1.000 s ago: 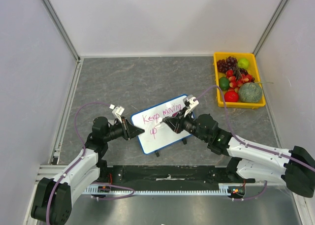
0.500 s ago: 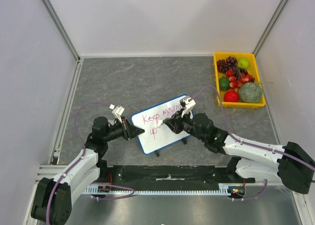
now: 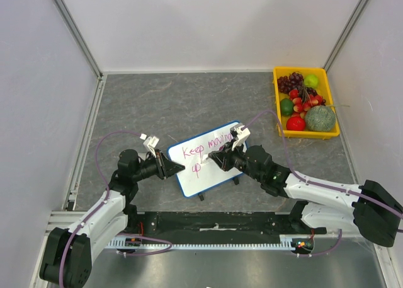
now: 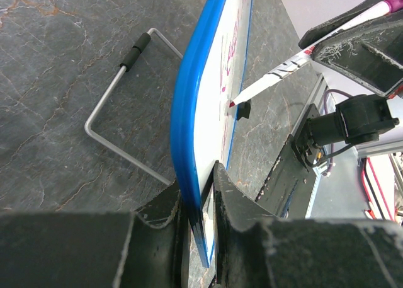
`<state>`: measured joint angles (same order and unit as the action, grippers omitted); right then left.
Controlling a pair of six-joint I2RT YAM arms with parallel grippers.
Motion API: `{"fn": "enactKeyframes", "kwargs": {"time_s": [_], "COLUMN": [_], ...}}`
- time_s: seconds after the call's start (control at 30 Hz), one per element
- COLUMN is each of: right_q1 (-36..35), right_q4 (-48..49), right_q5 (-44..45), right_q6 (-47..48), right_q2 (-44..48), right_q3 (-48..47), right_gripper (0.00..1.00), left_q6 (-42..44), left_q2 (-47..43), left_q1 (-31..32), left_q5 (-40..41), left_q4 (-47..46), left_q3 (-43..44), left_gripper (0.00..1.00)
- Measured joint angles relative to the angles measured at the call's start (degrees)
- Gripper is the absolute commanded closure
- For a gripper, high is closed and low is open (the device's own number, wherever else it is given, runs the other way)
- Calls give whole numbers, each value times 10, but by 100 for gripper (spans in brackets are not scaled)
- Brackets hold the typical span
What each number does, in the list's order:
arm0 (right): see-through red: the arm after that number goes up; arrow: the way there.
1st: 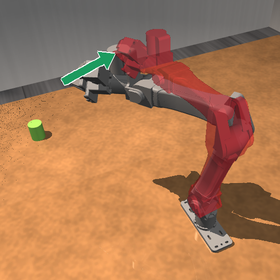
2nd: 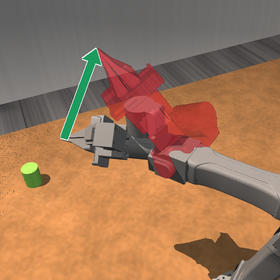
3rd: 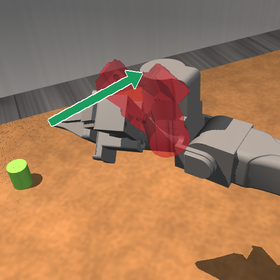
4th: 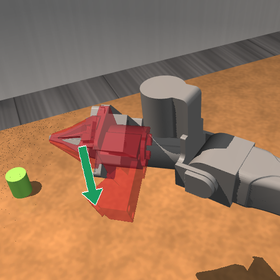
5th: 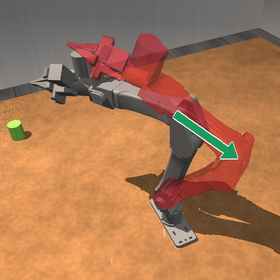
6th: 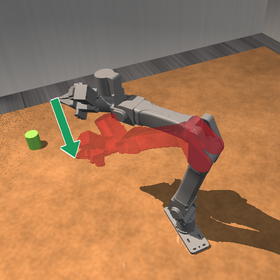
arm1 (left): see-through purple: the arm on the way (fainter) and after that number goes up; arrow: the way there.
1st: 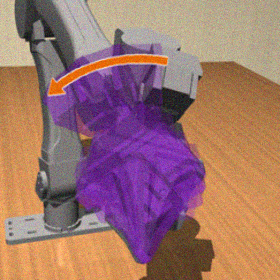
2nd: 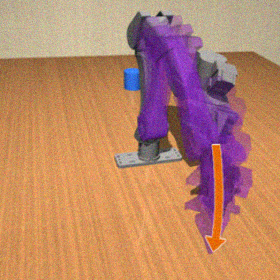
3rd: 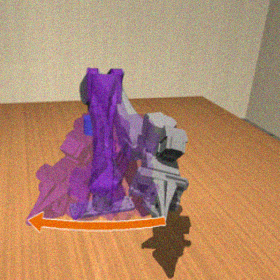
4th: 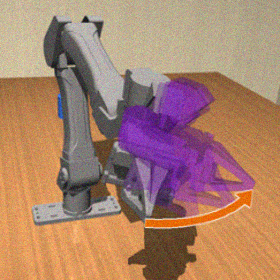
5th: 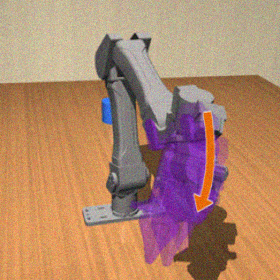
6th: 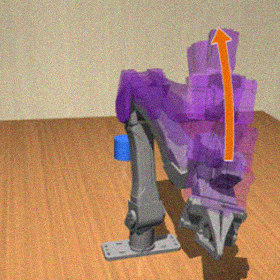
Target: Write a sentence on the whiteboard
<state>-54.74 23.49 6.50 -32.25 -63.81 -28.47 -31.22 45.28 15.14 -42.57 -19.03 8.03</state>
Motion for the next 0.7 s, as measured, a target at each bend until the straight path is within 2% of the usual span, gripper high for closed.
{"fn": "enactKeyframes", "kwargs": {"time_s": [0.7], "right_q1": [0], "right_q4": [12], "right_q5": [-7], "right_q6": [-10], "right_q2": [13], "right_q3": [30], "right_gripper": [100], "left_q6": [0], "left_q2": [0], "left_q1": [0], "left_q5": [0], "left_q4": [0], "left_q3": [0], "left_gripper": [98]}}
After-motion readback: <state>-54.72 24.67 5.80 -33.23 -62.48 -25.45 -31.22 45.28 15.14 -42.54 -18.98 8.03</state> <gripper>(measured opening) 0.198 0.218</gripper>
